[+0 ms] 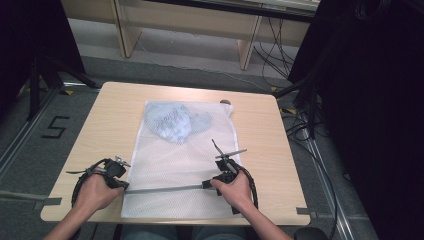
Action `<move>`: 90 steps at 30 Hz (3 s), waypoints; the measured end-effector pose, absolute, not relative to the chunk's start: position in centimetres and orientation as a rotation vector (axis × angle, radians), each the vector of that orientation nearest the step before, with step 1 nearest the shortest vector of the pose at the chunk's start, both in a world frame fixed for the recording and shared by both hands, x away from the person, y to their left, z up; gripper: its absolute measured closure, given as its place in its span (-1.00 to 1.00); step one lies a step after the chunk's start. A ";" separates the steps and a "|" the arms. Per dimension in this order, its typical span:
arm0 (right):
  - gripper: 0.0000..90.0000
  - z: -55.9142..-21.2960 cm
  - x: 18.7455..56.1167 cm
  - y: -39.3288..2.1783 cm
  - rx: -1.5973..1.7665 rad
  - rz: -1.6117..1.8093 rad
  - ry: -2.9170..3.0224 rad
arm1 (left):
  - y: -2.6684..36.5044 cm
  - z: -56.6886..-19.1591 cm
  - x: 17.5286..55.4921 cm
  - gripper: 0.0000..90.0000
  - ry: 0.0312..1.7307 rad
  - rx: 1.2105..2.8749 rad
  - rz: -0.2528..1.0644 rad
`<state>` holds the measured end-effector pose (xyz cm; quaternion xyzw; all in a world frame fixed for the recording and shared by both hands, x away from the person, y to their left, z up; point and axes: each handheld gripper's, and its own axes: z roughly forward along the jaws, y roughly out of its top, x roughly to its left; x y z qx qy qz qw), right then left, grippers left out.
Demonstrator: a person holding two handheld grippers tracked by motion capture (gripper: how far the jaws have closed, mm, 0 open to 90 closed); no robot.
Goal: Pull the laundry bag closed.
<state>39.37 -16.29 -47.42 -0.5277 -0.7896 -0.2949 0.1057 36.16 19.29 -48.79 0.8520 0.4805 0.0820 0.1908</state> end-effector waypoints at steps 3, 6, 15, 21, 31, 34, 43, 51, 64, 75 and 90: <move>0.93 -47.5 39.4 -16.5 -1.564 -0.867 -2.332 | 19.3 -48.8 36.2 1.00 1.350 2.393 0.231; 0.93 -47.5 39.4 -16.5 -1.564 -0.857 -2.338 | 19.3 -48.8 36.2 1.00 1.351 2.392 0.231; 0.93 -47.4 39.4 -16.7 -1.565 -0.859 -2.335 | 19.2 -48.8 36.2 1.00 1.347 2.396 0.233; 0.93 -47.4 39.4 -17.1 -1.586 -0.860 -2.330 | 19.4 -48.7 36.2 1.00 1.330 2.428 0.230; 0.93 -47.2 39.4 -17.8 -1.590 -0.853 -2.340 | 19.4 -48.6 36.2 1.00 1.332 2.434 0.232; 0.93 -46.7 39.1 -17.6 -1.660 -0.787 -2.243 | 19.4 -48.6 36.2 1.00 1.331 2.435 0.230; 0.93 -47.0 39.3 -18.5 -1.635 -0.815 -2.317 | 19.2 -48.8 36.3 1.00 1.343 2.409 0.232; 0.93 -47.1 39.3 -18.8 -1.616 -0.842 -2.339 | 19.3 -48.6 36.2 1.00 1.333 2.435 0.232; 0.93 -46.7 39.1 -19.4 -1.683 -0.764 -2.261 | 19.4 -48.7 36.3 1.00 1.328 2.431 0.227; 0.93 -46.5 39.0 -20.1 -1.710 -0.754 -2.240 | 19.4 -48.6 36.3 1.00 1.331 2.439 0.228; 0.93 -46.6 39.0 -21.5 -1.709 -0.757 -2.251 | 19.3 -48.7 36.2 1.00 1.337 2.417 0.231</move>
